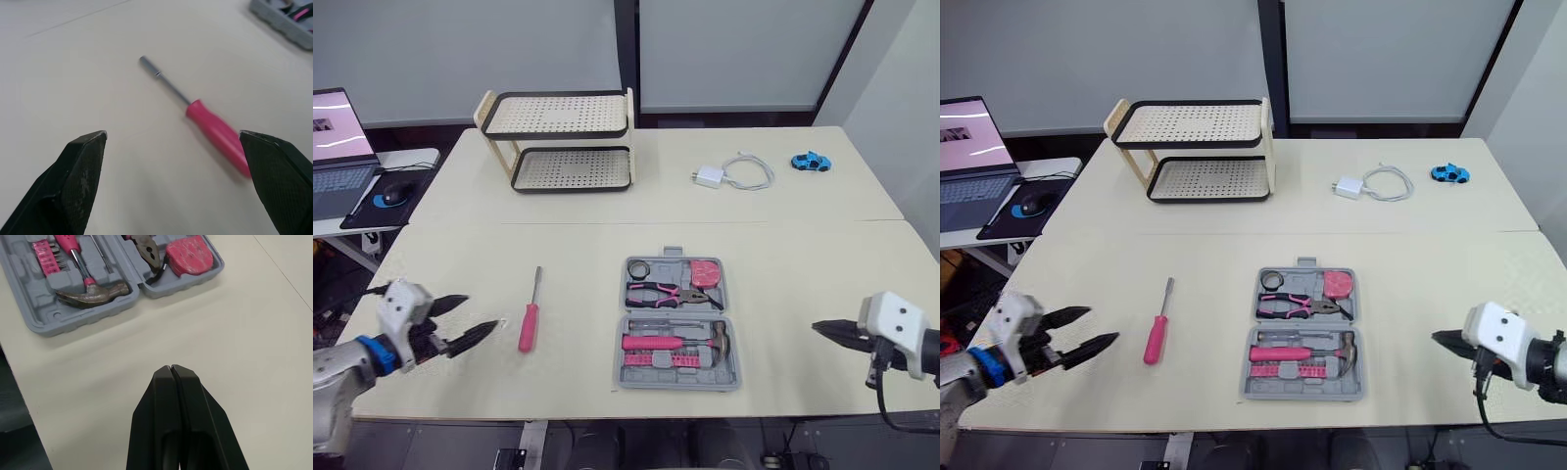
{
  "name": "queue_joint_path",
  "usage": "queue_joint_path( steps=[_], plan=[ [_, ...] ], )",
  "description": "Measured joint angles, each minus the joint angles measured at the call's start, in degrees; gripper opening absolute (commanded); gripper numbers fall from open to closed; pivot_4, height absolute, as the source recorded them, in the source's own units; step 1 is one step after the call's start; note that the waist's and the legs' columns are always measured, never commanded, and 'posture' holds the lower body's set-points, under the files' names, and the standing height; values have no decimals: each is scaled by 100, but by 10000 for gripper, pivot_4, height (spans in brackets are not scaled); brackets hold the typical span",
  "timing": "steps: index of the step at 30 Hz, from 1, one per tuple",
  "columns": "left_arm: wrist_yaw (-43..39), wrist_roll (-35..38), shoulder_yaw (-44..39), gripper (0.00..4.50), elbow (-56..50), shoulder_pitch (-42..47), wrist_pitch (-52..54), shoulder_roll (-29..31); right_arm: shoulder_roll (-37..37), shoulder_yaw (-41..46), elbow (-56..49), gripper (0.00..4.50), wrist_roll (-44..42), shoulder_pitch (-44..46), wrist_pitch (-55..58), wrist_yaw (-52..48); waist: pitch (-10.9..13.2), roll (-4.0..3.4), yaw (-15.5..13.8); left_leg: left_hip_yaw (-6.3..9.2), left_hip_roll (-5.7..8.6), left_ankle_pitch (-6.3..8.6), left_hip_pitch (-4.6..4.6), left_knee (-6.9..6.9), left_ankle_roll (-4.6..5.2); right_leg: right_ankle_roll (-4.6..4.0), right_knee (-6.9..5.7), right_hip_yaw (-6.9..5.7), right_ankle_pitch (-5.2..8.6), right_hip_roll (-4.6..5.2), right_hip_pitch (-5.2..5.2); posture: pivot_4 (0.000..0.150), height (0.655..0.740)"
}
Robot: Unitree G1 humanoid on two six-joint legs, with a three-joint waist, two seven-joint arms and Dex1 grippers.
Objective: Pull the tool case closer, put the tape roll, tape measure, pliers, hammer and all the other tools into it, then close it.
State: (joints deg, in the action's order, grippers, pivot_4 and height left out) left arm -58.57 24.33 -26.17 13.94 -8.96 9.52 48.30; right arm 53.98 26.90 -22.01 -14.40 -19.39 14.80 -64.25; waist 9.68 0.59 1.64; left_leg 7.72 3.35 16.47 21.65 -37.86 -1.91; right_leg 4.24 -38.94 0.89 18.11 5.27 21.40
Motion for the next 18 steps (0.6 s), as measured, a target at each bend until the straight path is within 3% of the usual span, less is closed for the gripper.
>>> queue_joint_path(
  steps=[8,18],
  plan=[
    [542,-19,-550,45000,895,-175,-35,-80,157,405,420,313,-96,35,-210,-299,-7,12,-4,1,0,0,0,0,0,0,0,-1,0,2,-1,1500,7400],
    [867,22,-571,45000,560,-289,42,-388,183,272,669,313,-91,296,-331,-326,-11,16,-11,0,1,1,1,0,-2,0,1,2,0,6,-1,1500,7400]
  ],
)
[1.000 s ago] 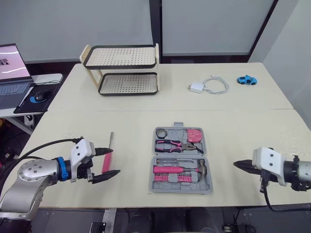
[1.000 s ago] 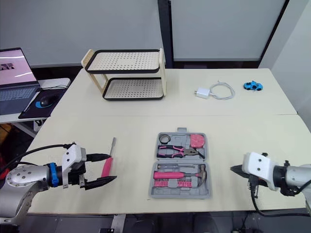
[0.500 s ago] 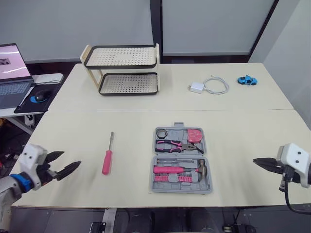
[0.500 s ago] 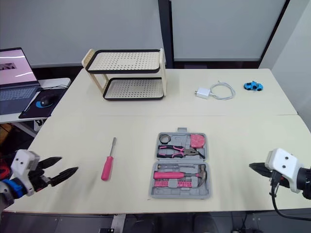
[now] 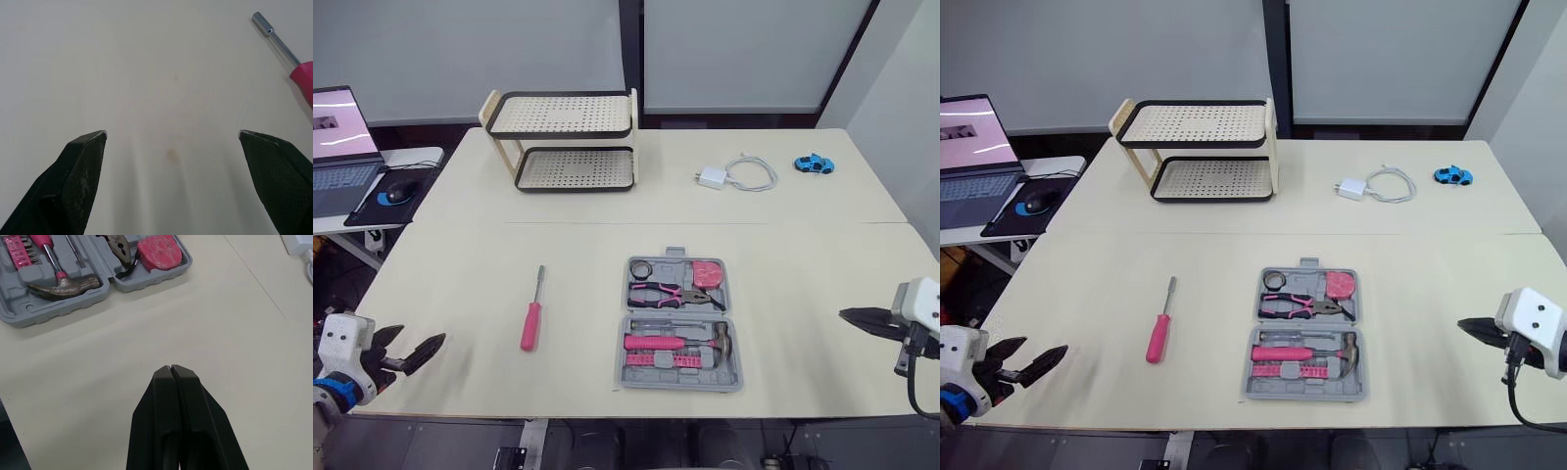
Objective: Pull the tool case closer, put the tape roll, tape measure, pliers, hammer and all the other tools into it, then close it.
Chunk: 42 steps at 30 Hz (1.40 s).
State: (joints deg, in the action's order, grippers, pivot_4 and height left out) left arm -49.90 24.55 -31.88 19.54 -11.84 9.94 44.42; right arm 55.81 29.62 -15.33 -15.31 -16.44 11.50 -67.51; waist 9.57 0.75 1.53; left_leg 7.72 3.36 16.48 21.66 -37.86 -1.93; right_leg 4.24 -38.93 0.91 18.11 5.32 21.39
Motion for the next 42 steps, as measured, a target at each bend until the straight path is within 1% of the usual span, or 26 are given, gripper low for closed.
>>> queue_joint_path(
  steps=[7,9,11,19,21,27,32,36,38,42],
  plan=[
    [277,24,1,45000,-486,-61,306,-115,1,-158,58,313,-3,147,-31,-3,-1,0,0,0,0,0,0,-1,0,0,0,0,0,0,0,1500,7400],
    [318,62,1,45000,-632,-69,436,-129,0,-166,82,3893,-8,169,-13,-4,-1,0,0,-1,0,0,0,-1,0,0,0,1,0,0,0,1500,7400],
    [329,131,1,45000,-717,-72,554,-149,0,-167,120,8886,-68,187,30,-14,-1,0,-1,-1,0,0,0,-1,0,0,0,0,0,0,0,1500,7400],
    [425,237,0,45000,-1099,-139,941,-150,133,-182,164,38662,-421,422,213,-275,-1,0,0,-1,0,0,0,0,0,0,0,0,0,0,0,1500,7400],
    [422,245,-1,45000,-1180,-163,991,-150,257,-203,199,44707,-407,433,203,-359,-1,0,-1,0,0,0,0,0,0,0,0,-1,0,0,0,1500,7400],
    [226,251,0,45000,-1406,-213,1135,-114,355,-235,348,44707,-416,437,156,-592,-2,1,-1,-2,0,0,1,-1,0,0,1,0,0,0,0,1500,7400],
    [76,270,0,45000,-1635,-223,1323,-39,581,-238,157,44707,-674,505,345,-878,-2,0,-1,-2,0,0,1,0,0,0,1,1,0,0,0,1500,7400],
    [124,291,-1,45000,-1840,-283,1499,-42,785,-413,-300,44707,-1140,964,849,-927,-2,0,12,1,-5,0,1,0,0,0,0,-2,0,-1,0,1500,7400],
    [276,386,-27,45000,-2077,-315,1684,-113,909,-614,-568,44707,-1429,1299,1217,-908,-2,-1,11,0,-3,0,2,0,0,0,1,0,0,0,1,1500,7400],
    [828,513,-42,45000,-2761,-367,2130,-558,1014,-1065,-1058,44707,-2001,1894,1854,-847,-2,0,-3,2,1,1,8,-3,-1,0,7,-2,0,5,1,1500,7400]
  ],
)
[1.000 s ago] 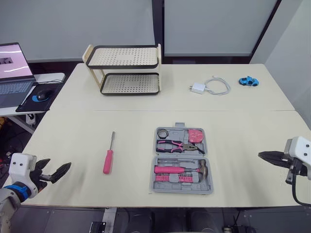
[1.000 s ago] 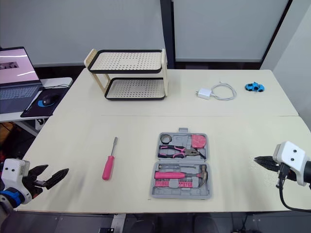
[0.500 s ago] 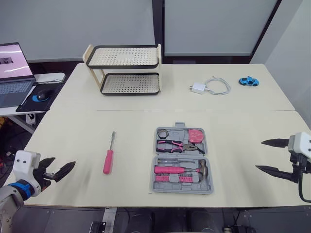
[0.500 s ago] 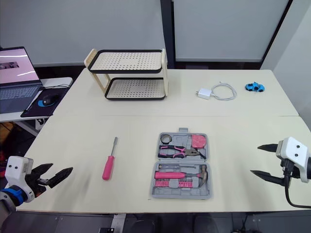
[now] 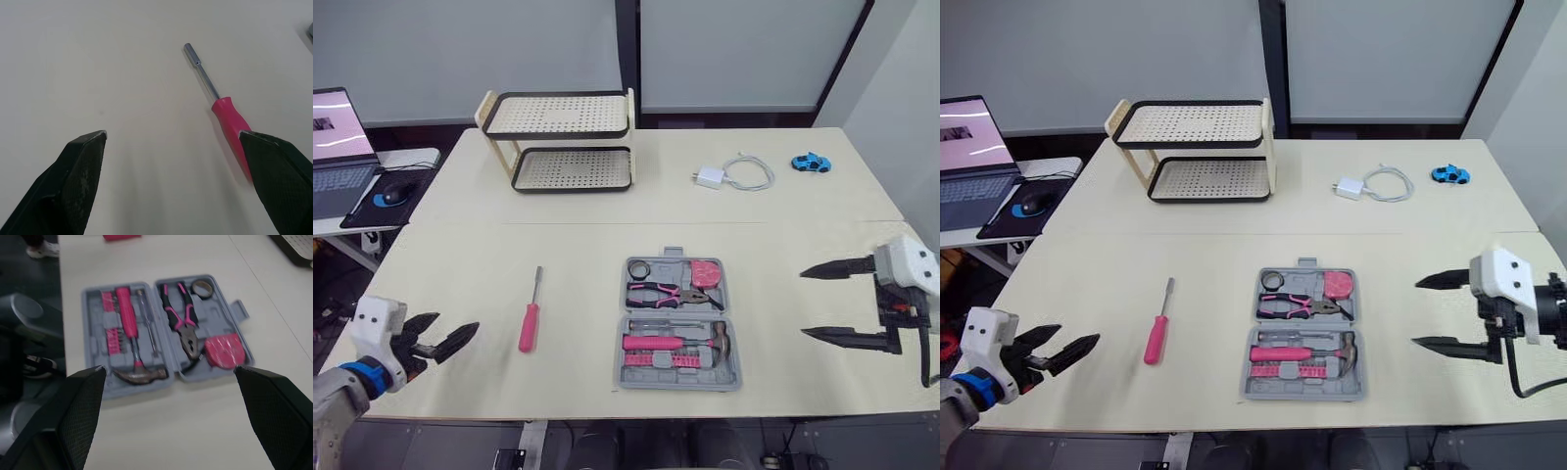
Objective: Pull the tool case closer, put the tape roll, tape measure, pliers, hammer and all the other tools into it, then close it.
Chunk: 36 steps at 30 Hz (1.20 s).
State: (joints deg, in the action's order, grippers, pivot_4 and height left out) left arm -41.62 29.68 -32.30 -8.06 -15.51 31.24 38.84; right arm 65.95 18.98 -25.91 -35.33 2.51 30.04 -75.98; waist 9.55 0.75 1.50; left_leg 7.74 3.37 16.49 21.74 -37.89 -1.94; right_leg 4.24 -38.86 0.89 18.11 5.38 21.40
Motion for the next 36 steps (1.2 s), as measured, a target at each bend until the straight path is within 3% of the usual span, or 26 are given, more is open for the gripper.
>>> queue_joint_path(
  steps=[9,16,28,36],
  plan=[
    [1735,-157,727,45000,-1167,433,690,-1157,-105,-794,-236,44707,-319,856,509,278,-2,7,-126,-4,8,0,1,-6,-1,3,-1,-2,-2,2,0,1500,7400],
    [2527,-698,1477,45000,-906,994,873,-1505,-163,-1136,-293,44707,-411,1162,649,387,-2,9,-139,-4,8,-1,2,-6,-1,3,-1,-3,-2,0,1,1500,7400],
    [2957,-1313,2108,45000,-40,1640,968,-1781,-168,-1151,-383,44707,-425,1179,823,498,-2,10,-140,-5,9,-2,2,-6,-3,3,-2,-2,-2,-1,2,1500,7400],
    [2842,-1462,2281,25449,-1,1675,992,-1760,-162,-1113,-546,45000,-480,1063,956,528,-4,7,-149,-4,11,-2,1,-7,-3,3,-1,-2,-2,2,0,1500,7400]
  ],
)
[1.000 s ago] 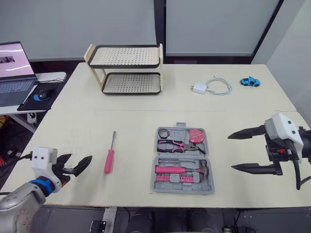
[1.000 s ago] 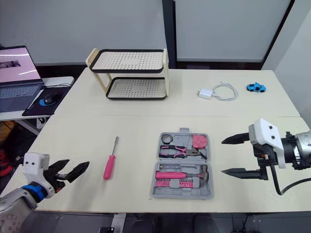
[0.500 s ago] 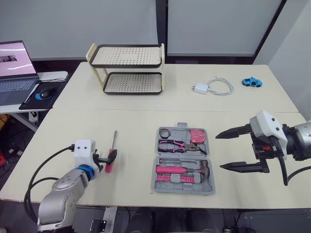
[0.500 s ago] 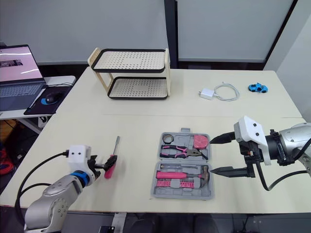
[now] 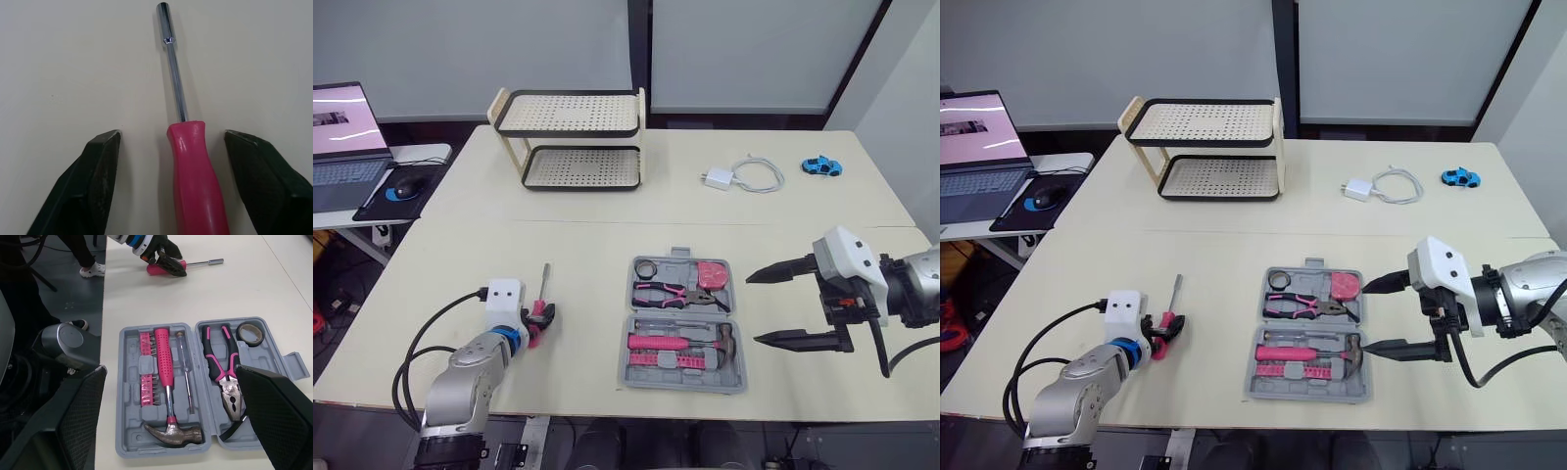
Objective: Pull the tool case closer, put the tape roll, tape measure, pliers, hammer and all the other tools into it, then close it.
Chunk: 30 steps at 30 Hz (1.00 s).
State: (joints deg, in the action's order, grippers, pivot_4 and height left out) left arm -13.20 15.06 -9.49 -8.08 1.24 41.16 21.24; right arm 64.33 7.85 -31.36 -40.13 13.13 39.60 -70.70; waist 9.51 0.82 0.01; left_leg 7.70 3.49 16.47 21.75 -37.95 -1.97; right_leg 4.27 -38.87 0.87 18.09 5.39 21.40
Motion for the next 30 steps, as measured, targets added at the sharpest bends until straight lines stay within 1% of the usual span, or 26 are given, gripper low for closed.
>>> queue_joint_path(
  steps=[5,6,12,17,22,26,28,30],
  plan=[
    [-113,0,5,10170,-51,-52,9,31,8,7,-2,45000,-10,-22,18,54,-1,-2,-1,0,0,0,-1,0,0,0,0,0,0,0,0,1500,7400],
    [-136,0,7,7870,-50,-56,1,63,10,7,-2,45000,-10,-26,18,62,-1,-2,-1,0,0,0,-1,0,0,0,0,-1,0,0,0,1500,7400],
    [-489,-2,13,7660,88,-62,-190,267,12,7,-8,45000,-8,-60,16,85,-1,-2,1,0,-1,0,0,1,0,0,0,0,0,0,1,1500,7400],
    [-1118,-28,185,7660,104,-267,-606,684,12,13,-73,45000,-9,-83,16,113,1,1,6,2,-2,0,2,2,0,0,1,-1,0,0,4,1500,7400],
    [-2609,-154,433,7660,-73,-599,-2040,1760,12,211,-211,45000,-10,-301,18,223,4,3,2,3,-4,0,7,5,0,-1,8,-2,0,1,6,1500,7400],
    [-3869,28,589,7659,-422,-601,-2876,2316,34,445,-353,45000,-1,-648,19,256,5,2,-9,4,-2,1,13,6,1,-1,18,-5,0,7,4,1500,7400],
    [-4425,89,770,7659,-646,-497,-3080,2550,65,622,-404,45000,2,-836,37,259,6,1,-11,2,0,1,12,7,1,-1,21,-4,0,8,3,1500,7400],
    [-4884,168,1064,7660,-846,-200,-3083,2668,152,897,-514,45000,22,-1140,74,227,8,-3,-18,2,0,2,13,7,2,-1,21,-5,-1,7,2,1500,7400]
  ],
)
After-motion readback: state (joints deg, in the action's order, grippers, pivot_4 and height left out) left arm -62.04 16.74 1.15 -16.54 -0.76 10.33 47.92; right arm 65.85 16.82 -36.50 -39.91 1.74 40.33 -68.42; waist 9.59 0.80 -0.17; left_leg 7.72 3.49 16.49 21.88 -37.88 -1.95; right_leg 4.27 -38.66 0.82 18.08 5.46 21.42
